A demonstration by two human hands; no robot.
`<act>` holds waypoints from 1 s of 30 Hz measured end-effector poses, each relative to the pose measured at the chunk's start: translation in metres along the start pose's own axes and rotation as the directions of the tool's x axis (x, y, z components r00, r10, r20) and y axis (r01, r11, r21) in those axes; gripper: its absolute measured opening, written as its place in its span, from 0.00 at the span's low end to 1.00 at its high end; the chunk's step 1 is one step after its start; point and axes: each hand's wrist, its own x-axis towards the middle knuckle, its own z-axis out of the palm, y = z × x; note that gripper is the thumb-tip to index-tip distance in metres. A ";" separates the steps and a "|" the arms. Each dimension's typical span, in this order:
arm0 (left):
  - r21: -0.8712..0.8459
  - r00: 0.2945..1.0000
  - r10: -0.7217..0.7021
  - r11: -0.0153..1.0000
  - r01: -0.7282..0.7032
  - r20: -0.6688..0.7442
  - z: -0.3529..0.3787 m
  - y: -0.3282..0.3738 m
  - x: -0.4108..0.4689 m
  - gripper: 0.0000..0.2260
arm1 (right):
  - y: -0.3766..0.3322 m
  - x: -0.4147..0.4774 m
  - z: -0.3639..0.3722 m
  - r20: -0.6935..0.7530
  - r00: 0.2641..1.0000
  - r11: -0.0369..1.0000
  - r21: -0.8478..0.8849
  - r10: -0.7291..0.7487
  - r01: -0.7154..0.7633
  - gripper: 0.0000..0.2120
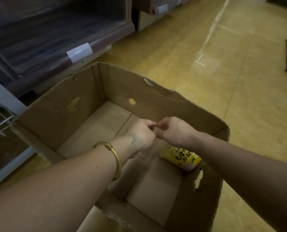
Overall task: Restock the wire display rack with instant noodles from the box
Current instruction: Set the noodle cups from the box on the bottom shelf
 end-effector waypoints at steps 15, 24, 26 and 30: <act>0.041 0.990 -0.048 0.998 0.043 0.132 0.061 0.009 0.031 0.16 | 0.045 -0.002 -0.014 -0.087 0.995 0.992 -0.117 -0.050 0.040 0.12; 0.123 0.984 -0.041 0.992 0.019 0.174 0.074 -0.003 0.044 0.15 | 0.072 0.004 -0.001 0.037 0.999 0.979 -0.202 0.028 -0.020 0.25; 0.119 0.984 -0.032 0.993 0.011 0.177 0.073 -0.003 0.044 0.15 | 0.072 0.006 0.000 0.064 0.998 0.974 -0.228 0.007 0.007 0.26; 0.058 0.988 -0.046 0.998 0.038 0.150 0.071 0.000 0.042 0.16 | 0.070 0.007 -0.002 0.053 0.999 0.979 -0.205 0.004 0.008 0.24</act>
